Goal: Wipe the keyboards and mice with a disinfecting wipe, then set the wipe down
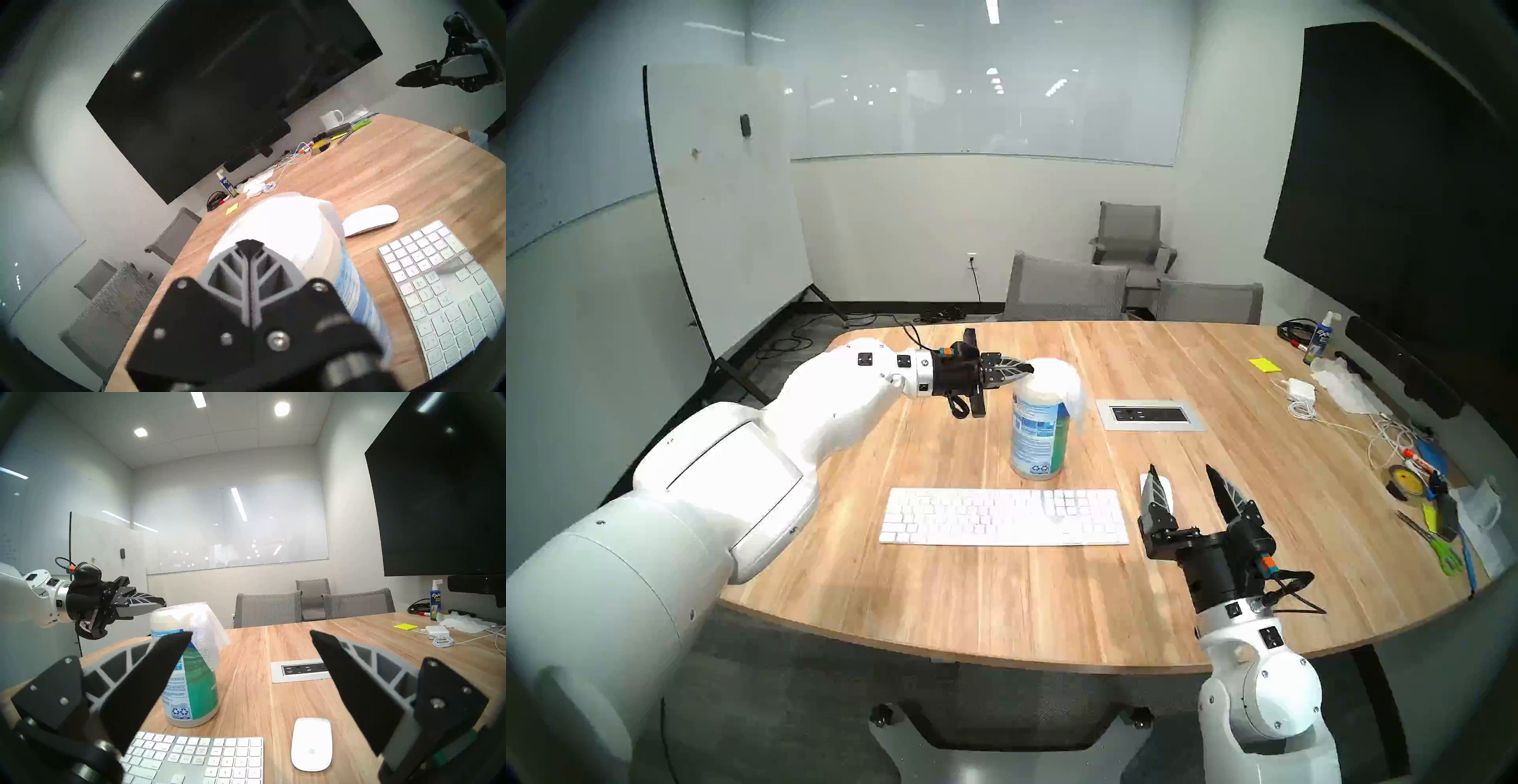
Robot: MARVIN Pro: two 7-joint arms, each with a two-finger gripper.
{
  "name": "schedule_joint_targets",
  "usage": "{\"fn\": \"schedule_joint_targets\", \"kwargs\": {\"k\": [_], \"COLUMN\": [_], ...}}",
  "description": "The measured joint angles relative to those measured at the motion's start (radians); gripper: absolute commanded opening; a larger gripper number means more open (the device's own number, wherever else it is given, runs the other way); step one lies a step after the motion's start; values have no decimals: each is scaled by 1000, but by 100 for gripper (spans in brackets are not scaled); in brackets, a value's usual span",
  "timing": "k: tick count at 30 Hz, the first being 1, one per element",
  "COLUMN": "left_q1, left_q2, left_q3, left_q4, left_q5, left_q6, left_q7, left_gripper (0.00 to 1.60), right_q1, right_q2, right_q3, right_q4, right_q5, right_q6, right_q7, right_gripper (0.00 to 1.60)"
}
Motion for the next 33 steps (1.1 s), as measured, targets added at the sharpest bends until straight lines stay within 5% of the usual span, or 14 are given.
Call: {"fn": "schedule_joint_targets", "kwargs": {"k": [33], "left_q1": [-19], "left_q2": [3], "left_q3": [128], "left_q4": [3], "left_q5": [-84], "left_q6": [-33], "left_q7": [35], "left_gripper": [0], "right_q1": [1], "right_q2": [11], "right_q3": [3], "right_q4": [-5], "right_q5": [-22], "right_q6": [0], "right_q7": [4], "right_gripper": [160]}}
